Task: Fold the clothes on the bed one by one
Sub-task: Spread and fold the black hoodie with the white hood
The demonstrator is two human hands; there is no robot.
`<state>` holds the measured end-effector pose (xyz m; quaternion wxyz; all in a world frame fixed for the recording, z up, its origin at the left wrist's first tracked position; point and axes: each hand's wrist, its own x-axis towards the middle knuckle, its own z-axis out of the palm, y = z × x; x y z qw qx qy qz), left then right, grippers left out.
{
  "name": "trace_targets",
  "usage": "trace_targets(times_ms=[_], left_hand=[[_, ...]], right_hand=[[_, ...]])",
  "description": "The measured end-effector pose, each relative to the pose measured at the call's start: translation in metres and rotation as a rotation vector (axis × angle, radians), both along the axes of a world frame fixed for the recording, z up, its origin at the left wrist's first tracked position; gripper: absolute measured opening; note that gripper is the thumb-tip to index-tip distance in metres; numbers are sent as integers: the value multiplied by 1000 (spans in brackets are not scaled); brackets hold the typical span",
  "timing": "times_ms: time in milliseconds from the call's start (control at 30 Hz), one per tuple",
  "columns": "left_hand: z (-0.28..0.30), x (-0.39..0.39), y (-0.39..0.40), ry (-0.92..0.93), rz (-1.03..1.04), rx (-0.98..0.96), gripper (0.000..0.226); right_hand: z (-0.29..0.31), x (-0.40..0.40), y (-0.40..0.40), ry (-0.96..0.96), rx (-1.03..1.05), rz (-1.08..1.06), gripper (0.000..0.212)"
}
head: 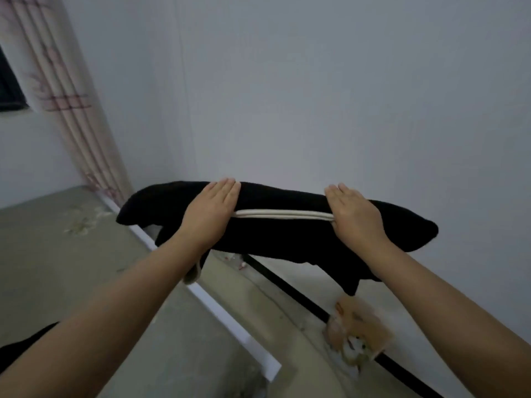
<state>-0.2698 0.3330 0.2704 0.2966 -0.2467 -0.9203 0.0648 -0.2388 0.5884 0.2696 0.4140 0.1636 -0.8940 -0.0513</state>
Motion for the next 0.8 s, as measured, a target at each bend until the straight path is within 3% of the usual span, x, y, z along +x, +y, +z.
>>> trace_targets(times_ms=[67,400,667,800], left_hand=[[7,-22,39,-81,-15,30,58],[31,-129,160,-14,-47,31,58],[36,-258,153,6,14,97,55],[58,-323,119,-12,133,55,56]], right_hand=[[14,-5,43,5,-3,-41,56],[38,-83,159,30,44,-145,57],[57,-236,158,-13,106,-90,59],[82,-331,125,-153,64,-75,52]])
